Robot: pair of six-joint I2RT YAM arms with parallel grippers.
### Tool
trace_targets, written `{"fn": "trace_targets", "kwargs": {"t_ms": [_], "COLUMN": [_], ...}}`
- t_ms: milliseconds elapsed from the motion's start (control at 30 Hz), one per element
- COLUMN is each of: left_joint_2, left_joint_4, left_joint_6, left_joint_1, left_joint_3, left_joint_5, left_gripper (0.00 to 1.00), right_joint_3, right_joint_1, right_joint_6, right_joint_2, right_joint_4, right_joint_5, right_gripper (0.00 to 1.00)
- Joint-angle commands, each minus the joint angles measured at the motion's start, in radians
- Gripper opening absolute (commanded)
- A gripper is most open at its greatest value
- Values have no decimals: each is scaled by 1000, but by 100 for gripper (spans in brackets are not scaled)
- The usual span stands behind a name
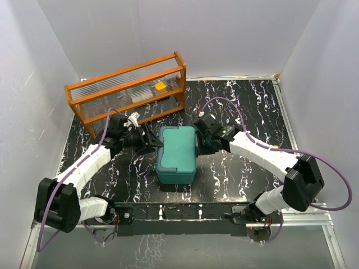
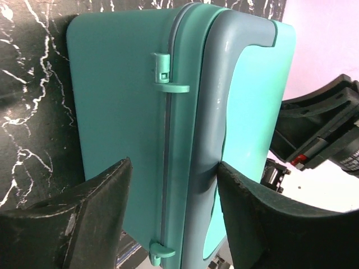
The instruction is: Organize the medicine kit
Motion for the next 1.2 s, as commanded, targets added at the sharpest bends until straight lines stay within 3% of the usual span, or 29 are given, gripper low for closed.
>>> {"fn": "trace_targets", "kwargs": {"t_ms": [0,267,367,467,500,700,900,1167], "left_joint_2": [-41,-174,-258,-360,-394,-602,-709,-707], "left_joint_4": [-169,-450,-483,-503,-511,-544,-507,-502], "left_joint_6": [57,198,238,277,288,319,428,471], "left_joint_1": [-7,-5,-5,-5,-5,-5,-5,-5], "left_joint_3": [65,291,325,345,352,392,423,474], "left_joint_5": [-137,-462,-522,-603,-633,-864,-900,-923], "left_gripper": [62,81,85,91,98,99,99,99], "right_joint_3": [18,-24,-9,6,8,23,29,31], "right_joint_1": [-6,-143,-156,-158,-156,-158,-157,-156], "right_joint_6": [33,18,9,-15,-35,-142,-144,-155], "right_joint_2": [-69,-253,-331,-415,-458,-656,-813,-938], "right_joint_4": [73,7,4,10,20,89,71,114], "right_joint_5": [70,242,326,414,437,485,538,615], "right_gripper": [18,28,37,52,57,79,98,98]}}
